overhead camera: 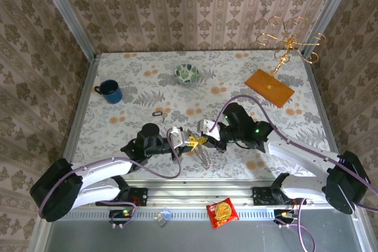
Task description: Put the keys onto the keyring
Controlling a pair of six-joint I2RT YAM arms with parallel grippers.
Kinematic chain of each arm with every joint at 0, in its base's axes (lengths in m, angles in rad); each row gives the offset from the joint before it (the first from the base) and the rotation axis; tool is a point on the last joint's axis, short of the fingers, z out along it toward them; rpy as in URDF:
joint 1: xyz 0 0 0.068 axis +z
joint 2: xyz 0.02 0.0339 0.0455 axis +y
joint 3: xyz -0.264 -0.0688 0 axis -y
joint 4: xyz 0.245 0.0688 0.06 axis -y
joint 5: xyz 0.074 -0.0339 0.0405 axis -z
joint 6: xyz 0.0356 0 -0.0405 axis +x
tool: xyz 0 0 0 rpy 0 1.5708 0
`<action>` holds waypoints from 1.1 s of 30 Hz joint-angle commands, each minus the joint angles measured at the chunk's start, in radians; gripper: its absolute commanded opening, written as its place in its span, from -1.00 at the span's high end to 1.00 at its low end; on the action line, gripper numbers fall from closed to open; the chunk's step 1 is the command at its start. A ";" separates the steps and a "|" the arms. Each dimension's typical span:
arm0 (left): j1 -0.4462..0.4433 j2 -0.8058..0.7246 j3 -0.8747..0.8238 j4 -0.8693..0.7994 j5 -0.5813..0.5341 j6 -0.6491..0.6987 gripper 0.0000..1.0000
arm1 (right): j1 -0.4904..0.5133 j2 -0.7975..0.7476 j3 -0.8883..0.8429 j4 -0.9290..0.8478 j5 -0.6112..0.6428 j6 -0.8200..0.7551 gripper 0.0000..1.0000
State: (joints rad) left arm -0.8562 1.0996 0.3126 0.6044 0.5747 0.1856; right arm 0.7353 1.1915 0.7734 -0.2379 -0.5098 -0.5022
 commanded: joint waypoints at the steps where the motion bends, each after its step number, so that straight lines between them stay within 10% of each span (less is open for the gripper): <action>1: -0.001 -0.013 0.001 0.030 -0.009 -0.013 0.68 | -0.001 0.014 0.049 -0.066 -0.007 -0.043 1.00; 27: -0.001 -0.006 0.096 -0.179 0.024 0.095 0.94 | 0.093 0.094 0.216 -0.258 0.121 -0.192 1.00; 33: -0.001 -0.019 0.078 -0.156 0.027 0.091 1.00 | 0.040 0.016 0.121 -0.155 0.085 -0.091 0.53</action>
State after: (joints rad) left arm -0.8570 1.0912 0.3702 0.4362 0.5808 0.2661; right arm 0.8059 1.2705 0.9421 -0.4599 -0.3775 -0.6632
